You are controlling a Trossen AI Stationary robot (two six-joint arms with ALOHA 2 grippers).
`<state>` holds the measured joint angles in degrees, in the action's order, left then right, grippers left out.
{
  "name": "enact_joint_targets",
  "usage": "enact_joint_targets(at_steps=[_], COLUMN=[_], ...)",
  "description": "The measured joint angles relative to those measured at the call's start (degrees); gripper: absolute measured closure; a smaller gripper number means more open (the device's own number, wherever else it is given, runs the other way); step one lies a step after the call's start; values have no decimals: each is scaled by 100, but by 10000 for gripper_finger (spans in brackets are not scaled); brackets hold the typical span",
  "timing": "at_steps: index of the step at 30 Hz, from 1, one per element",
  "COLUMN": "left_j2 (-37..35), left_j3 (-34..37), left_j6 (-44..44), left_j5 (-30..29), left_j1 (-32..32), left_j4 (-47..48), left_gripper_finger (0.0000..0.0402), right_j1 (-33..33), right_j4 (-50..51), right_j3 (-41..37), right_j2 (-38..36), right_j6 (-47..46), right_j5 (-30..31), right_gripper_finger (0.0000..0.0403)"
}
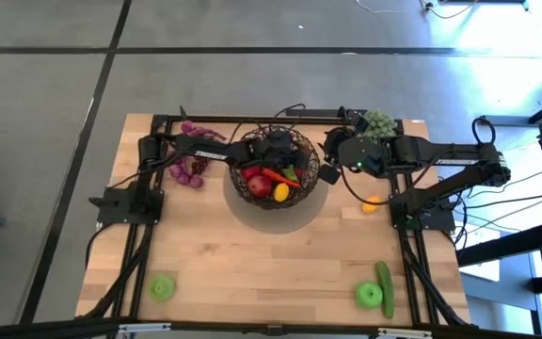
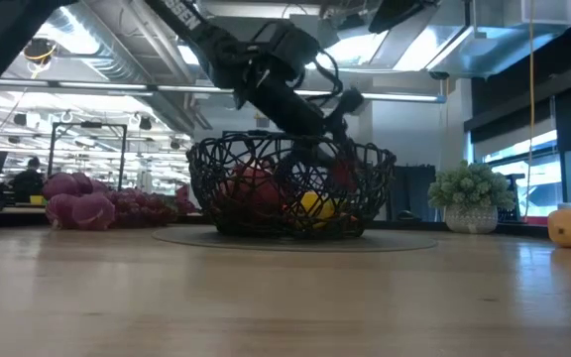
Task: Build produce basket
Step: Put the chili pepper into the wire basket
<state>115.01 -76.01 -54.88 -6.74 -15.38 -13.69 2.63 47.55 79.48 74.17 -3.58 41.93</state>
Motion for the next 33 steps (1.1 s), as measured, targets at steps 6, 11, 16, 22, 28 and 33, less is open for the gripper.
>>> enact_joint_targets(at_steps=[6,11,16,22,28,33], left_j2=[76,77,77,77,77,77], left_j3=[0,0,0,0,0,0], left_j6=[265,624,598,597,599,547], left_j5=[-153,-171,-172,-208,-219,-217], left_j1=[0,0,0,-2,-11,-11], left_j4=[13,13,19,19,43,129], left_gripper_finger=[299,296,291,290,289,289], right_j1=[0,0,0,0,0,0], right_j4=[2,4,7,13,13,13], right_j3=[0,0,0,0,0,0], right_j2=[0,0,0,0,0,0], right_j6=[-23,-36,-36,-38,-32,-25], right_j5=[-5,-13,-13,-13,-13,-12], right_gripper_finger=[248,248,248,248,248,248])
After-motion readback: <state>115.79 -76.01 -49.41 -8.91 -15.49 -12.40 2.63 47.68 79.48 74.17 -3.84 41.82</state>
